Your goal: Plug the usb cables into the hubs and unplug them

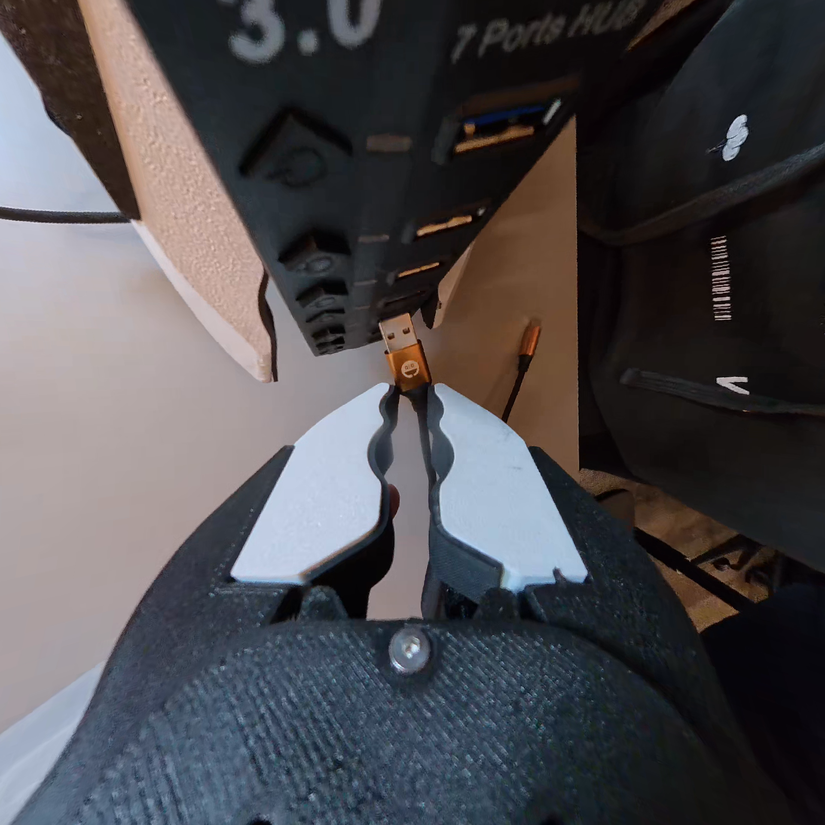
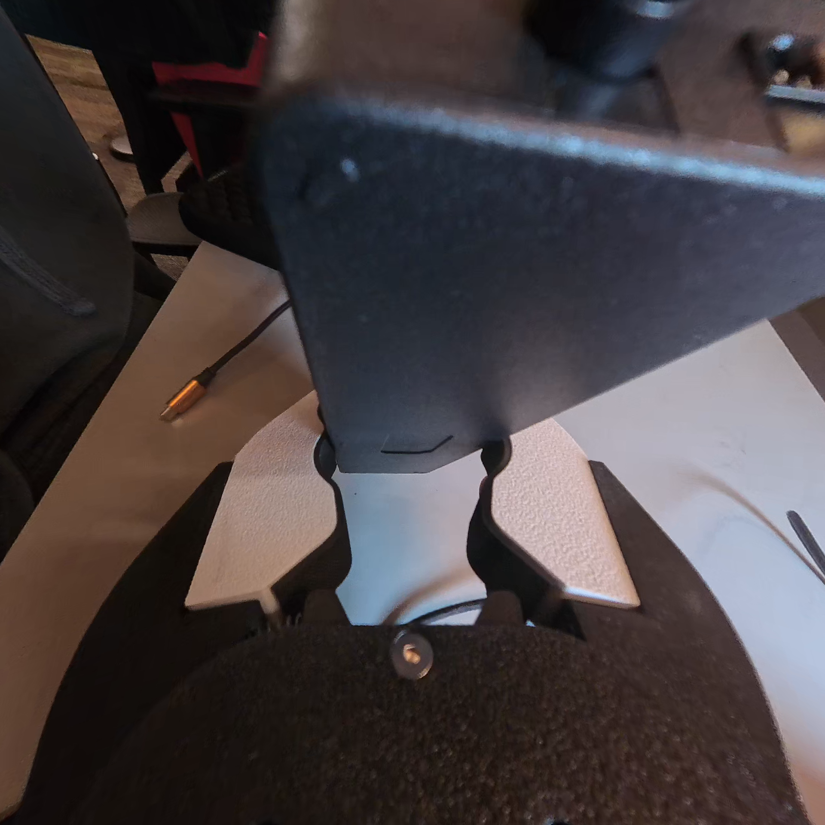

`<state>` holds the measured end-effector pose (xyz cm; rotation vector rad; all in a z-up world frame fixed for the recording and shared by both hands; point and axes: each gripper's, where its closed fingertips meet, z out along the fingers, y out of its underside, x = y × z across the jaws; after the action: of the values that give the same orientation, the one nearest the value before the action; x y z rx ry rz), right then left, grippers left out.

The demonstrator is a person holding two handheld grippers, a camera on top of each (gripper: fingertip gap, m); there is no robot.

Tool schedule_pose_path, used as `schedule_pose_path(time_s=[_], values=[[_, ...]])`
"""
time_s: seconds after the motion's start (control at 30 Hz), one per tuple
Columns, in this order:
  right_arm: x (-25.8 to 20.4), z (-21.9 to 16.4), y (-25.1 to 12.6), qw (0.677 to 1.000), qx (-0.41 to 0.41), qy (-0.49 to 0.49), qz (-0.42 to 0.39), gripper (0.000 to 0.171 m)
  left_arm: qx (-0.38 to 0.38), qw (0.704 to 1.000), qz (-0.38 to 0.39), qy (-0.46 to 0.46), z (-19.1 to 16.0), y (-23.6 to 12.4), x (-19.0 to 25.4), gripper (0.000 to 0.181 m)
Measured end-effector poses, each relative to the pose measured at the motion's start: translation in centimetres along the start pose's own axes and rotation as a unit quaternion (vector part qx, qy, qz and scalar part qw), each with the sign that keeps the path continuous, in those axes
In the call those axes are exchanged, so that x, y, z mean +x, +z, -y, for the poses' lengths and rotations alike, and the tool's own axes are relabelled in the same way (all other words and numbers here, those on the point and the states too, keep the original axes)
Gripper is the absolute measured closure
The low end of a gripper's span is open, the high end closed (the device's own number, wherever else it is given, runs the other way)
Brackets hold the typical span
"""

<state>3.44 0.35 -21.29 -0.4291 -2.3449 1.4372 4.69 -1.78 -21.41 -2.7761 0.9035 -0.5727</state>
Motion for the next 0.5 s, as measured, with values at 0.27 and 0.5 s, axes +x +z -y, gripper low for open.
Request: schedule_pose_path(time_s=[0.27,0.5], values=[[-0.1,-0.7,0.2,0.999,-0.03,-0.02,-0.008,0.107,-0.014,1.0,0.0,-0.005,0.2,-0.5,0.1,0.169],[-0.1,-0.9,0.3,0.999,-0.031,-0.02,-0.007,0.107,0.049,0.999,0.001,-0.013,0.8,-1.3,0.0,0.17]])
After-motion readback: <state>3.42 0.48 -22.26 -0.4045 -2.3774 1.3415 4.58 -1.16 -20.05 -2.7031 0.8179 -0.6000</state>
